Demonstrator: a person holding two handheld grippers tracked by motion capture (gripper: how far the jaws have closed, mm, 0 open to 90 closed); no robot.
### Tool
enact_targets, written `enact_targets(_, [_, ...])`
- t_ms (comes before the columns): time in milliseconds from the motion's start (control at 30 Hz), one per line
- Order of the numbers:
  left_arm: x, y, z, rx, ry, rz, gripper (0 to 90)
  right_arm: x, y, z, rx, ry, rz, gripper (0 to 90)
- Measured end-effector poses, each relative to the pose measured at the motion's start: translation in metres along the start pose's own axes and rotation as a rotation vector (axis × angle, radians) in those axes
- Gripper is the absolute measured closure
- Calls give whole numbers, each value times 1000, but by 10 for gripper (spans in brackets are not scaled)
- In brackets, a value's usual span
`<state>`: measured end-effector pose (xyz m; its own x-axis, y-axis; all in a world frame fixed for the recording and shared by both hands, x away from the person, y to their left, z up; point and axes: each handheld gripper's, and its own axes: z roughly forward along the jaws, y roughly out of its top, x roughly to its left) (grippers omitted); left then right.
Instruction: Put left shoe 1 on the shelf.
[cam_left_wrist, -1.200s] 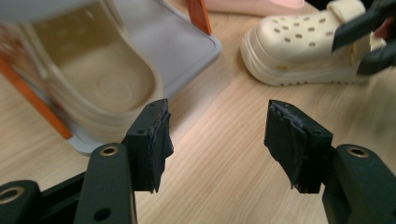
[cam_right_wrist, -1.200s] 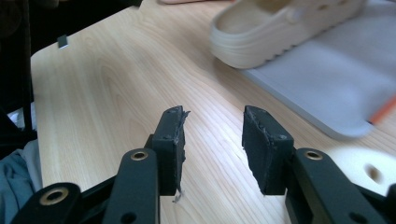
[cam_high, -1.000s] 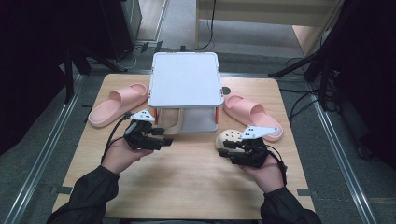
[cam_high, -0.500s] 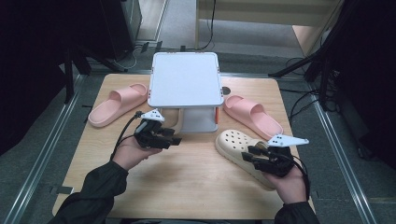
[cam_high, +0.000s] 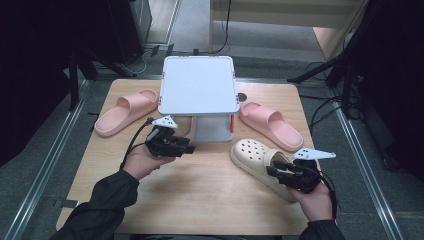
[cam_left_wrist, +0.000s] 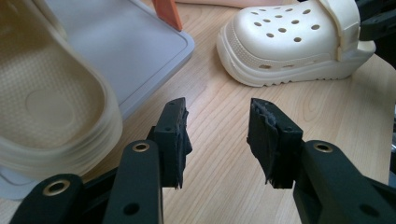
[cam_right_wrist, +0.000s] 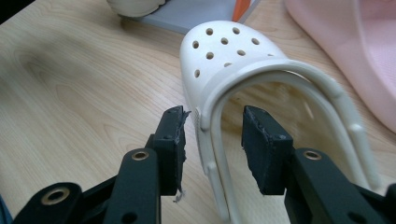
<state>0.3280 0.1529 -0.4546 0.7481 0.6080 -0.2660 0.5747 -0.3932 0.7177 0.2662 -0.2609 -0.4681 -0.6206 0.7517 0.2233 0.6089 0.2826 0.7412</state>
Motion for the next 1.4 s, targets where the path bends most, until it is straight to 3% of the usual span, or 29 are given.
enact_targets(100, [1, 0, -1, -4, 1, -3, 569, 0, 3, 13, 17, 5, -9, 607])
enact_targets(300, [0, -2, -2, -17, -1, 10, 612, 1, 9, 35, 46, -6, -20, 694])
enact_targets(467, [-2, -2, -8, -47, 15, -12, 671, -3, 14, 40, 73, 12, 27, 767])
enact_targets(567, [-1, -3, -14, -66, 20, -26, 683, -1, 17, 40, 74, 30, 18, 772])
enact_targets(900, [0, -13, -24, -73, 44, -50, 681, 33, 35, 49, 27, 128, -40, 771])
enact_targets(1067, [-2, -18, -29, -65, 59, -61, 682, 56, 41, 64, 43, 171, -85, 770])
enact_targets(1400, [-8, -29, -34, -51, 87, -63, 683, 82, 51, 97, 94, 250, -119, 768])
